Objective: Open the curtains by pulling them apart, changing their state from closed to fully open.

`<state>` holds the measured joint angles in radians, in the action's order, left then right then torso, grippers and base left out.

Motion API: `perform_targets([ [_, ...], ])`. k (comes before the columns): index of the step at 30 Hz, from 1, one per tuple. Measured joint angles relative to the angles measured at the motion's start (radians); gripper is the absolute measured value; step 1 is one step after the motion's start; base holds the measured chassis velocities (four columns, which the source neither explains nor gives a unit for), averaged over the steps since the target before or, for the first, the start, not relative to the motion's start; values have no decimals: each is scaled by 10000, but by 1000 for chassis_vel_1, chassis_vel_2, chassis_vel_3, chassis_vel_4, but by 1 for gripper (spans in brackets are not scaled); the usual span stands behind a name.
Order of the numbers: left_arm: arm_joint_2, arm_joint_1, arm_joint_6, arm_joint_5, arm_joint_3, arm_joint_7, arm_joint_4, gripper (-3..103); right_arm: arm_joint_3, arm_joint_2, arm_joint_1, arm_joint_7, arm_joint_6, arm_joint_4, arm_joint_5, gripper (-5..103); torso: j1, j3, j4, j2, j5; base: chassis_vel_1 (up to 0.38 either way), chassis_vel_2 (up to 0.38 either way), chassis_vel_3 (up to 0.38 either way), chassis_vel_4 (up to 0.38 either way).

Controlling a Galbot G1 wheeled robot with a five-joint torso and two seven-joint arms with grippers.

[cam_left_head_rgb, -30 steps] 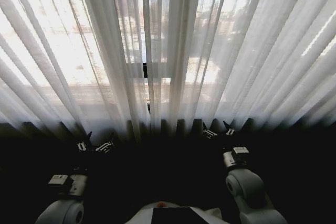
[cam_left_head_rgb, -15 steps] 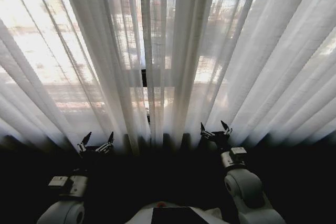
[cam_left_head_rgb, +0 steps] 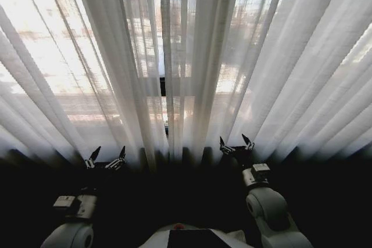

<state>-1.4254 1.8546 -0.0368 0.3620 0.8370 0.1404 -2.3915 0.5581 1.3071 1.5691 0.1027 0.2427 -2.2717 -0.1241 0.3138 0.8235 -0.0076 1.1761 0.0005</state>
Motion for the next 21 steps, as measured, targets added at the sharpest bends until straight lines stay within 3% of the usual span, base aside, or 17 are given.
perform_targets([
  [19, -120, 64, 145, -97, -37, -4, 39, 100, -124, -19, -99, 0, -368, 279, -16, 100, 2, 0, 0, 0, -3, 274, 276, -288, -285],
  [21, -191, 67, 146, -183, -70, -8, 50, 100, -114, -6, -337, -7, -190, 412, -529, 100, 3, -1, 0, 1, -9, 204, 232, -168, -203],
])
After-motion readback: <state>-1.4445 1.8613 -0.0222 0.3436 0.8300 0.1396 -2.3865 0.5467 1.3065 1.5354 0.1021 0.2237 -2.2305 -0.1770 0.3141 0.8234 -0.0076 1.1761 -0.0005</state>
